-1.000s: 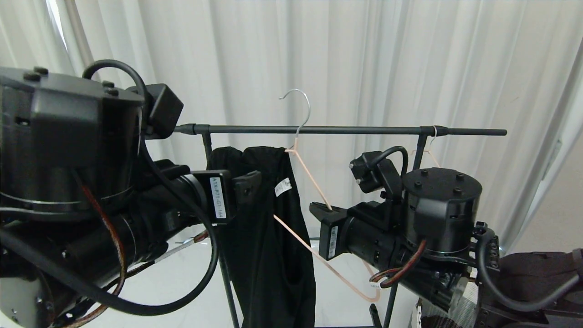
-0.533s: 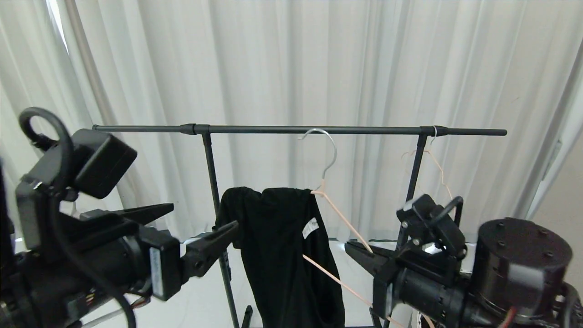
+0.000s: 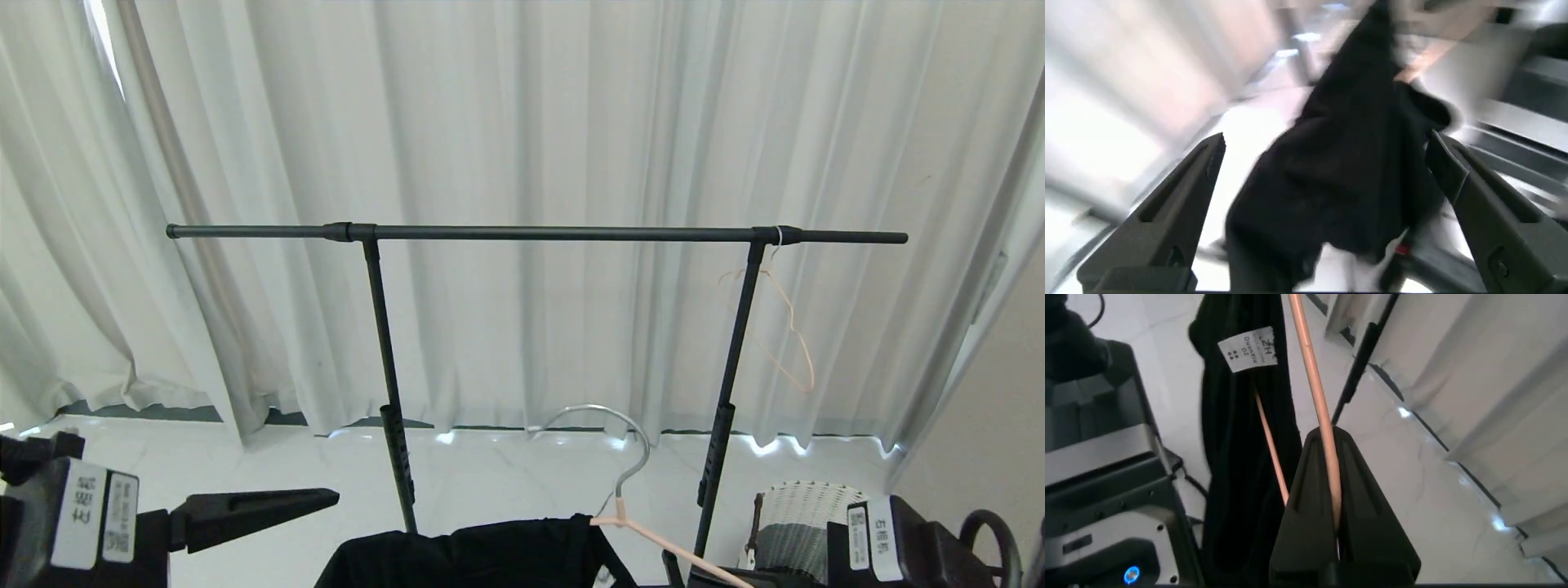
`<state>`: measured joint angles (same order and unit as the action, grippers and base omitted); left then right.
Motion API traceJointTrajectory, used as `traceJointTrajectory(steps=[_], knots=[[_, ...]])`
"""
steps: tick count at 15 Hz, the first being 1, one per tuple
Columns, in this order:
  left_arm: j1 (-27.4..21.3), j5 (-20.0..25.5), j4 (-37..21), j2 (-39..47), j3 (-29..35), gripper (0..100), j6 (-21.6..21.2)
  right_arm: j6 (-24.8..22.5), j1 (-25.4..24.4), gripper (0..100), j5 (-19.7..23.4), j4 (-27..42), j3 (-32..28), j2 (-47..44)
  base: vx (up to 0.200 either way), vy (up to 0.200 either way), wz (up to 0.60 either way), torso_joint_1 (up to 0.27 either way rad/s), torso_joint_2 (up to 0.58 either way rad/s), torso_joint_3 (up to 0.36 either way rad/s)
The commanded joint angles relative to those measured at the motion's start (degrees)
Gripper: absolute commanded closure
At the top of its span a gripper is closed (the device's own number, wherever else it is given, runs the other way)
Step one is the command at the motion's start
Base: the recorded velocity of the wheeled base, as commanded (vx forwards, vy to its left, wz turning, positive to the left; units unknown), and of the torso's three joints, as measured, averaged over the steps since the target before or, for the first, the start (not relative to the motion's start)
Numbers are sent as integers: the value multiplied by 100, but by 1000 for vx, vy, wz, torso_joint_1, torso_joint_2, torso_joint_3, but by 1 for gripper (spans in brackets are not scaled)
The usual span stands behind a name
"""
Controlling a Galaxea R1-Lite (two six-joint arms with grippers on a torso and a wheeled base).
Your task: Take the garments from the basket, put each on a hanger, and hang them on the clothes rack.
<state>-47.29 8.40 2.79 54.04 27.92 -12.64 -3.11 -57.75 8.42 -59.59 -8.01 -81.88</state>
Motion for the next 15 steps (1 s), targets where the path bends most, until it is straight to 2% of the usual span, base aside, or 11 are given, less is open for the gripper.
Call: traceJointTrajectory(steps=[1, 3, 7, 9, 11, 12, 15], knots=[[-35, 514, 2, 36, -146, 0, -125, -14, -149, 100, 10, 0, 133, 252, 0, 0, 0, 0, 0, 0], [-35, 795, 11, 432, -120, 0, -415, -111, -378, 100, 10, 0, 107, 261, 0, 0, 0, 0, 0, 0], [-105, 874, 318, 1135, -14, 0, -415, -287, -738, 100, 10, 0, 107, 252, 0, 0, 0, 0, 0, 0], [-105, 1375, 318, 1214, -58, 0, -432, -348, -773, 100, 1, 0, 89, 252, 0, 0, 0, 0, 0, 0], [-96, 1472, 318, 1355, -129, 0, -458, -410, -791, 100, 1, 0, 89, 261, 0, 0, 0, 0, 0, 0], [-96, 1472, 318, 1381, -120, 100, -458, -454, -826, 100, 1, 0, 89, 252, 0, 0, 0, 0, 0, 0], [-105, 1472, 327, 1469, -146, 100, -467, -498, -931, 100, 1, 0, 1, 243, 0, 0, 0, 0, 0, 0]])
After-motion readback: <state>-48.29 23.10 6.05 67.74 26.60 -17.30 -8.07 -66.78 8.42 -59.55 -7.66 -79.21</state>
